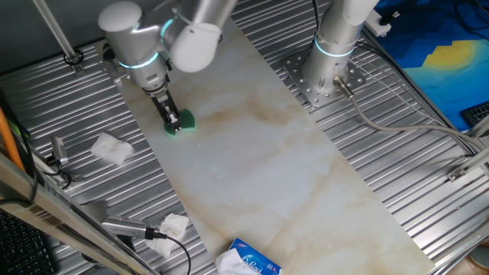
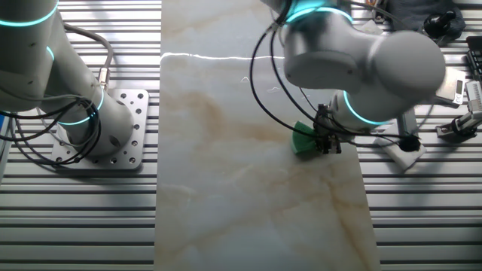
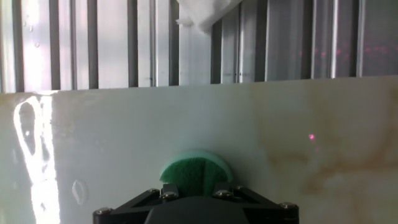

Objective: Clean the tabletop with a sponge

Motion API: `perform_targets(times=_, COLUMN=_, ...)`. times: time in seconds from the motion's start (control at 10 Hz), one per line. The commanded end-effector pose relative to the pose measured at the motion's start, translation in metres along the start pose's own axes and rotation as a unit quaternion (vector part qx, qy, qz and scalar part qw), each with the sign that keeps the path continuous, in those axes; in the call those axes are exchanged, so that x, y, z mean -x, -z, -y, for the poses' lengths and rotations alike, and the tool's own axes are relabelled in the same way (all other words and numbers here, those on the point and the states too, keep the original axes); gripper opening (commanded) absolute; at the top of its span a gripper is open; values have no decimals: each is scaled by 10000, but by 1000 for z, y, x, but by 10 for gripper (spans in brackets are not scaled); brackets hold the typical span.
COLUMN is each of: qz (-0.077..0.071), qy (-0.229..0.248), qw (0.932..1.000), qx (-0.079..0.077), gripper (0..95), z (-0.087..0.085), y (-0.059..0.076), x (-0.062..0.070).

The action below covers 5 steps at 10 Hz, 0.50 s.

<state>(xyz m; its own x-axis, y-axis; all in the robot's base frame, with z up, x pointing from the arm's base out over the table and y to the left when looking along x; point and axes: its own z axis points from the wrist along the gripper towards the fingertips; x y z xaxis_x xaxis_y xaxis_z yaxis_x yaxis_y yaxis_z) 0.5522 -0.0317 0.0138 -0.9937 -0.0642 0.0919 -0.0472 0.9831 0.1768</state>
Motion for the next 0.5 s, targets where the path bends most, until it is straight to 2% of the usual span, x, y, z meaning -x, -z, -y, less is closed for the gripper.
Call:
perform_targets(times=0.1, qz=-52, qy=97, qw=9999, qx=63, gripper=0, z=0, y=-1, x=1)
perform_targets(times=0.5, qz=-69, qy=126, qw=9999, qx=95, gripper=0, z=0, y=-1, x=1)
